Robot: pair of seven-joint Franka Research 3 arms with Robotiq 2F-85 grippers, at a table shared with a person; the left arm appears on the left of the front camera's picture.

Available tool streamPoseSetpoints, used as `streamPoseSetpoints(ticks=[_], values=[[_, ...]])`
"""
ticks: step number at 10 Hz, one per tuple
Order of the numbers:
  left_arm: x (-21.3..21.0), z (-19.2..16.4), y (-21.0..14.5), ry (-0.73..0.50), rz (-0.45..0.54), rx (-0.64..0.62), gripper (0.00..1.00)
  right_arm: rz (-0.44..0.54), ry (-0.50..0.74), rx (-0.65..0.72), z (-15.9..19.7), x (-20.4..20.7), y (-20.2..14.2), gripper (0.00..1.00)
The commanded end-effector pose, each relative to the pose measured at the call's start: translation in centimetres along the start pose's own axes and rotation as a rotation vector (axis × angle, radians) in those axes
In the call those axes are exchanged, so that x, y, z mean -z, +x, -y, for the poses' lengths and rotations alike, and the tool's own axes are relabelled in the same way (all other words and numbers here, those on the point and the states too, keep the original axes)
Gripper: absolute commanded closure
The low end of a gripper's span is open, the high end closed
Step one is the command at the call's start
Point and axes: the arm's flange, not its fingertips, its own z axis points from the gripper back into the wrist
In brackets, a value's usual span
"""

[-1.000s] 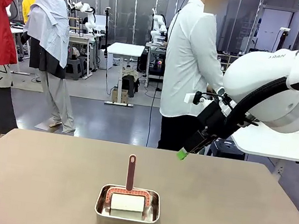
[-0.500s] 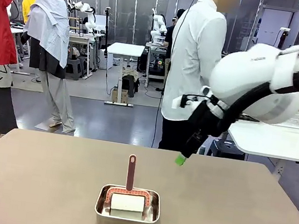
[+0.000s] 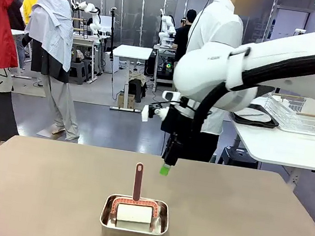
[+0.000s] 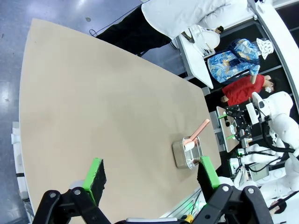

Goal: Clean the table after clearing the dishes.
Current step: When the right (or left) Handle tray is removed, use the right hand (or left hand) to clean the right (or left) side of the table with the Lint Roller.

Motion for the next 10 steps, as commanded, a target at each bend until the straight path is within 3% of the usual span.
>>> streamPoseSetpoints(ticks=[1, 6, 10], values=[[-0.4, 0.1, 0.3, -0.001, -0.015, -0.008, 0.00, -0.048, 0.054, -0.076, 2.8, 0.4, 1.7, 0.00], [-0.4, 0.1, 0.3, -0.001, -0.015, -0.008, 0.00, -0.211, 0.154, -0.080, 4.9, 5.5, 6.2, 0.00], [-0.4, 0.1, 0.3, -0.001, -0.015, -0.008, 0.00, -0.238, 0.217, -0.062, 5.4, 9.0, 7.0, 0.00]])
